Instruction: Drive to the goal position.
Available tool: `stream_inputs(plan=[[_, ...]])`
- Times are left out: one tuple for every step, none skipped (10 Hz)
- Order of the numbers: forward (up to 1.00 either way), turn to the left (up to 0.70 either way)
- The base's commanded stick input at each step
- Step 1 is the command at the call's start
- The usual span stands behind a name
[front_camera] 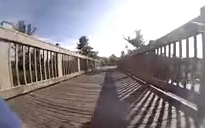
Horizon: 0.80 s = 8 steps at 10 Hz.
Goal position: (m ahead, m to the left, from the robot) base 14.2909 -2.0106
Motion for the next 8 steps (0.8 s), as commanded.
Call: stream_inputs(plan=[[1.00, 0.00], [1.00, 0.00], [1.00, 0.00], [1.00, 0.00], [1.00, 0.00], [1.00, 0.00], [1.00, 0.00], [1.00, 0.00]])
